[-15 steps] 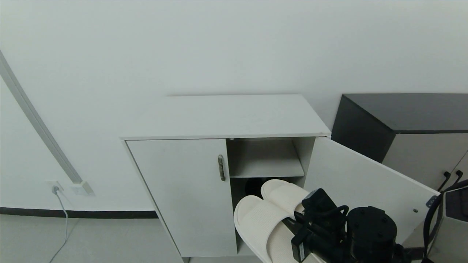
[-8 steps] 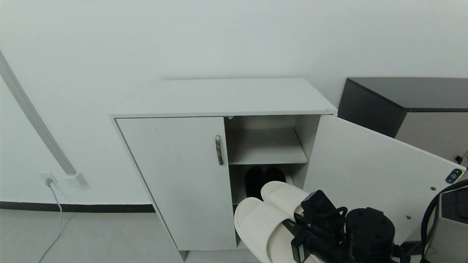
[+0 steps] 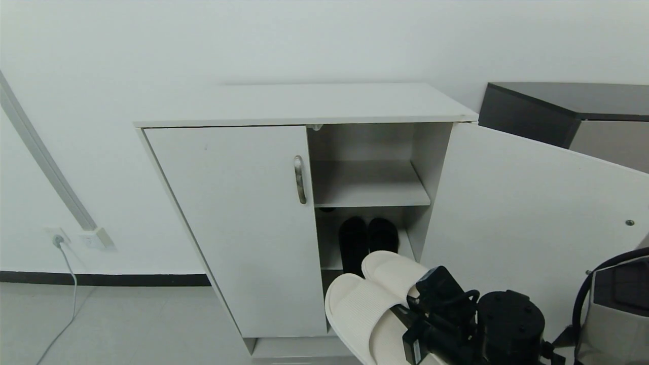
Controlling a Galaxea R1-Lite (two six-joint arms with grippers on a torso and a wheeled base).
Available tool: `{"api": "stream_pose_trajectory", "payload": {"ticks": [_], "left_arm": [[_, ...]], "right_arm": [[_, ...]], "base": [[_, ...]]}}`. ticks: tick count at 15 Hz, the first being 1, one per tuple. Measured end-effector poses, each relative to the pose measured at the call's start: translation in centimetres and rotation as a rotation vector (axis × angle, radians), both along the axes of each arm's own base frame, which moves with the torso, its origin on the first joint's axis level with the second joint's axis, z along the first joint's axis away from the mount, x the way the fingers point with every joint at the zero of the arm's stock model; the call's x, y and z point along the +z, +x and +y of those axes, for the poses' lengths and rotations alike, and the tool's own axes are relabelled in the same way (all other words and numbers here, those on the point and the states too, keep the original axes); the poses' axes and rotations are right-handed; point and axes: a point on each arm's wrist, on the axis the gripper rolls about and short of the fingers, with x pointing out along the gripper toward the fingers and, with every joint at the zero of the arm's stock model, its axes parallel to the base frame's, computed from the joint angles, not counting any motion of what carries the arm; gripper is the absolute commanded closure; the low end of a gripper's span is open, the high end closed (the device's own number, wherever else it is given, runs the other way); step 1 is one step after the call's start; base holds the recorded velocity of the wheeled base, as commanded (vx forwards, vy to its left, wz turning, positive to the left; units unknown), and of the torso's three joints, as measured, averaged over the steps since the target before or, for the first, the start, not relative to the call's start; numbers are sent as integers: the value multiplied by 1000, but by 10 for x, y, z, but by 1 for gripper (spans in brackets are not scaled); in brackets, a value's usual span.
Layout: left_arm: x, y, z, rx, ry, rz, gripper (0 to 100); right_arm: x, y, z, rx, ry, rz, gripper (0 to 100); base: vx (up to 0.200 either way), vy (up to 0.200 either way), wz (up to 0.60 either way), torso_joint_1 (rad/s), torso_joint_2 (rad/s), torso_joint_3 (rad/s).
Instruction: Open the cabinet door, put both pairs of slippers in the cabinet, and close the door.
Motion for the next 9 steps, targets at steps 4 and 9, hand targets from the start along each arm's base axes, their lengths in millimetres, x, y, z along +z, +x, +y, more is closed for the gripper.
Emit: {"api": "stream_pose_trajectory", "payload": {"ticks": [4,9], "left_arm": [[0,0,0,0,0,0,100],[0,0,0,0,0,0,100]], "right_arm": [[1,15,14,-115,-2,-28,100],[12,41,50,-374,-39,83,100]], "base": [[0,0,0,-3,15,9],[0,0,0,0,0,0]]}}
